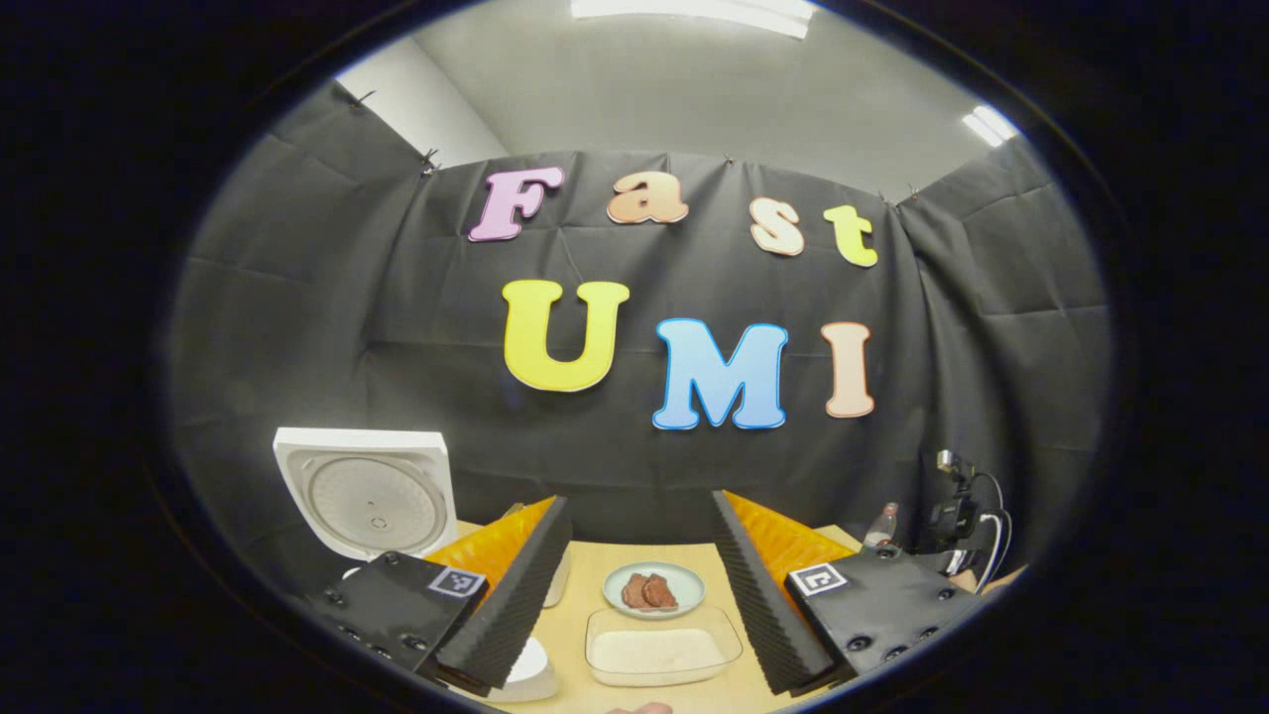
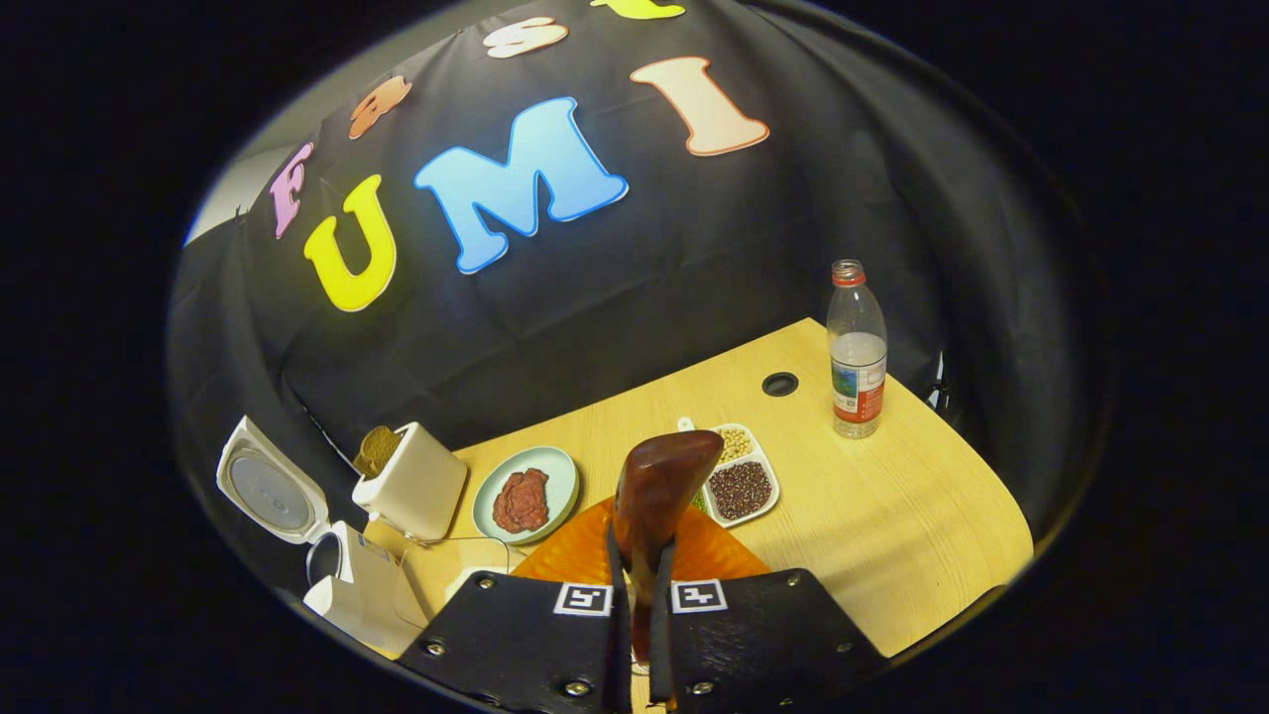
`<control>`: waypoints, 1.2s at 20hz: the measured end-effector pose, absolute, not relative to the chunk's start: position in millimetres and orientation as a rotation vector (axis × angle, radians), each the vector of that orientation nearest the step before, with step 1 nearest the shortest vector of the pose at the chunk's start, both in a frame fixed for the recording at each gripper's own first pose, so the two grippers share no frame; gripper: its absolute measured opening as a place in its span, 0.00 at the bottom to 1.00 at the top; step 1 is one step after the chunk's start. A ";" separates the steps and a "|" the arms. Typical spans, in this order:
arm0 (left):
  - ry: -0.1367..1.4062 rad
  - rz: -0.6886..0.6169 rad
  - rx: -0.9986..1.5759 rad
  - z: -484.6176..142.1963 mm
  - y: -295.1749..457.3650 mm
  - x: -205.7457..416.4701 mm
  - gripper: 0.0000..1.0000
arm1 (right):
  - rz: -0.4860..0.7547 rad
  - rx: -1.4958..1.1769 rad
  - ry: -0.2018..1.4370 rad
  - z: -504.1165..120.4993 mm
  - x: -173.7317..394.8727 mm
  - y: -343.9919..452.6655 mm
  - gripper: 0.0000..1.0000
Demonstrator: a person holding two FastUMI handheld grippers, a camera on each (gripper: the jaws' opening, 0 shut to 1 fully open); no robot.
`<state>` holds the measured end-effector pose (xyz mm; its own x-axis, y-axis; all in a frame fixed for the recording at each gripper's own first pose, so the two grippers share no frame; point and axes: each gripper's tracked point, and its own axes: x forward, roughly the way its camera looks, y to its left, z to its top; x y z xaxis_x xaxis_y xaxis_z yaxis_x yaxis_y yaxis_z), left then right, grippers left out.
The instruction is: Close the left gripper, press the button to open the rice cooker; take a wooden spoon from the chopstick holder with the right hand, scoop a spoonful of rice and pour it into the rice cooker, then put the wooden spoon back into the chopstick holder.
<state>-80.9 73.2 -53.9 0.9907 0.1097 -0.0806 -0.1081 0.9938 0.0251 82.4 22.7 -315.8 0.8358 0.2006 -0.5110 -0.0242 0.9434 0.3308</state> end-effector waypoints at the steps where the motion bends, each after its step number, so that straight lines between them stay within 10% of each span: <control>1: 0.081 0.115 0.028 -51.9 74.8 -83.0 0.96 | 0.115 0.317 0.576 -320.5 83.3 23.4 0.07; 12: 0.083 0.160 0.022 -56.9 82.2 -88.7 0.97 | 0.136 0.173 0.582 -344.8 78.0 39.1 0.21; 14: 0.079 0.150 0.018 -58.1 79.0 -84.4 0.97 | 0.135 0.120 0.584 -344.2 73.5 34.0 0.36; 17: 0.081 0.127 0.003 -61.5 71.1 -77.2 0.97 | 0.110 0.060 0.529 -324.8 73.2 19.8 0.94; 24: 0.081 0.092 -0.008 -62.8 64.9 -58.4 0.96 | 0.128 0.041 0.275 -191.1 62.0 29.9 0.94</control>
